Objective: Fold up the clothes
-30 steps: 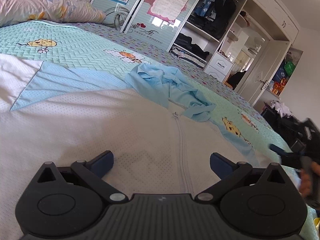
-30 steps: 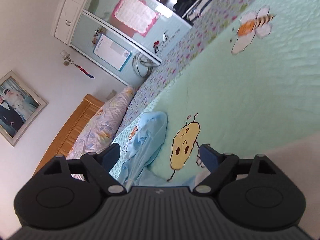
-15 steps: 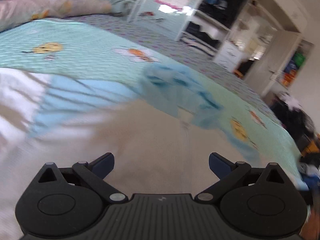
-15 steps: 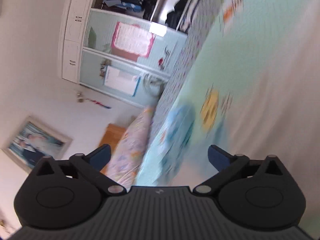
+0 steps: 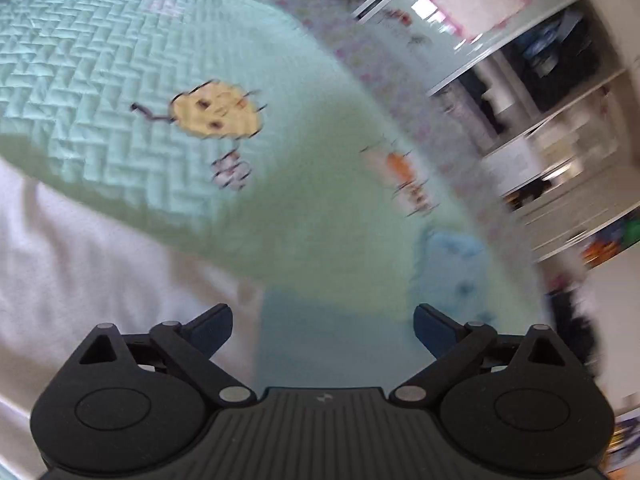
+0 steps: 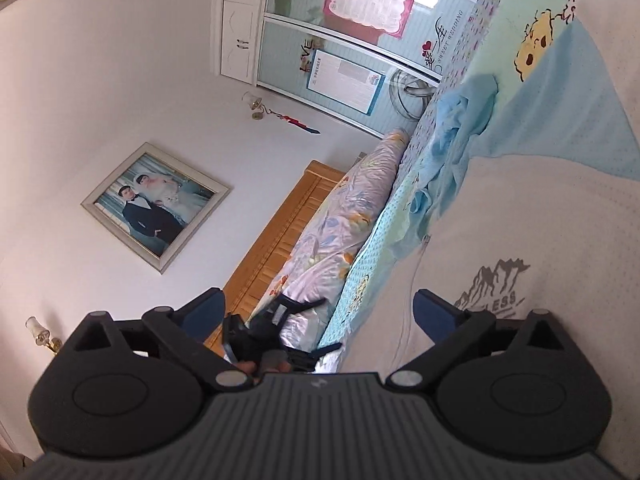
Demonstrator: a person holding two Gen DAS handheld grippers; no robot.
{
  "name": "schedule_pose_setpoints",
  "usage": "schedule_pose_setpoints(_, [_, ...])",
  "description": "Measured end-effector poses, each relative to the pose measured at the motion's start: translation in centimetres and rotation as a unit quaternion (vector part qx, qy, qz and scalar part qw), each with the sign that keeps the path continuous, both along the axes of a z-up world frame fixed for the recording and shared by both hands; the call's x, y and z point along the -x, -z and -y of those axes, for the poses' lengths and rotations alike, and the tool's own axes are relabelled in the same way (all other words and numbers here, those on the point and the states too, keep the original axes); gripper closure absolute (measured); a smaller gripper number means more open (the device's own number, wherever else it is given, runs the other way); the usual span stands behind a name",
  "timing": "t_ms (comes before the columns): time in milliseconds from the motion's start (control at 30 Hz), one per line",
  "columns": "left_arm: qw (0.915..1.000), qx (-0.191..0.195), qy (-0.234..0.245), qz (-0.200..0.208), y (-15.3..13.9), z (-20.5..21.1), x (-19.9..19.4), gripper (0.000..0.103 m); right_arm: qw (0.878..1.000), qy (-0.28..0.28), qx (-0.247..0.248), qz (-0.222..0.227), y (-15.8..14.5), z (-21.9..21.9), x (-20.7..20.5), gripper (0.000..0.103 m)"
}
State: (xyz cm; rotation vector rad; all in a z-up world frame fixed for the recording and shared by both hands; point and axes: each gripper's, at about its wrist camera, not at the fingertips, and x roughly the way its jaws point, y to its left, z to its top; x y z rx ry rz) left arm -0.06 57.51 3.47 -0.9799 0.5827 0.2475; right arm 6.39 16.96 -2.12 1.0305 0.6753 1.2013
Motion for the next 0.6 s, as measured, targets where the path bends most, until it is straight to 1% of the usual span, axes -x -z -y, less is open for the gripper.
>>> schedule_pose_setpoints(67, [0.9992, 0.017, 0.036, -0.002, 0.6, 0.4, -0.7, 0.001, 1.0, -0.009, -0.002, 0.017, 0.1, 0.1, 0.1, 0.003])
schedule_pose_setpoints(133, [0.9969, 0.016, 0.072, -0.029, 2.0, 1.0, -1.9, 0.001, 1.0, -0.011, -0.003, 0.02, 0.1, 0.1, 0.1, 0.003])
schedule_pose_setpoints(200, [0.9959, 0.003, 0.078, -0.045, 3.8, 0.9, -3.3, 0.003, 1.0, -0.011, -0.001, 0.022, 0.2, 0.0, 0.0, 0.003])
schedule_pose_setpoints(233, [0.9964, -0.006, 0.07, -0.048, 3.9, 0.5, -3.6, 0.002, 1.0, -0.012, 0.001, 0.024, 0.1, -0.2, 0.0, 0.003])
schedule_pose_setpoints(267, [0.9969, -0.016, 0.058, -0.049, 3.6, 0.0, -3.9, 0.004, 1.0, -0.012, 0.005, 0.027, 0.0, -0.3, 0.0, 0.003])
schedule_pose_setpoints(300, [0.9973, -0.026, 0.047, -0.051, 3.3, -0.5, -4.1, 0.016, 0.999, -0.013, 0.01, 0.031, -0.1, -0.6, 0.1, 0.003])
schedule_pose_setpoints(333, [0.9974, -0.036, 0.035, -0.052, 3.0, -1.1, -4.3, 0.021, 0.999, -0.014, 0.013, 0.034, -0.1, -0.7, 0.1, 0.003])
schedule_pose_setpoints(367, [0.9973, -0.046, 0.024, -0.053, 2.8, -1.6, -4.6, 0.018, 0.999, -0.014, 0.016, 0.036, -0.1, -0.7, 0.1, 0.003])
schedule_pose_setpoints(400, [0.9967, -0.052, 0.027, -0.056, 2.6, -1.7, -4.0, 0.011, 0.999, -0.015, 0.015, 0.036, -0.1, -0.7, 0.0, 0.003])
schedule_pose_setpoints(467, [0.9949, -0.062, 0.047, -0.065, 2.3, -1.3, -2.1, 0.005, 0.999, -0.015, 0.011, 0.034, 0.0, -0.7, -0.1, 0.003])
schedule_pose_setpoints(600, [0.9895, -0.081, 0.086, -0.083, 1.7, -0.5, 1.6, 0.003, 0.999, -0.015, 0.014, 0.035, -0.1, -0.8, -0.3, 0.003])
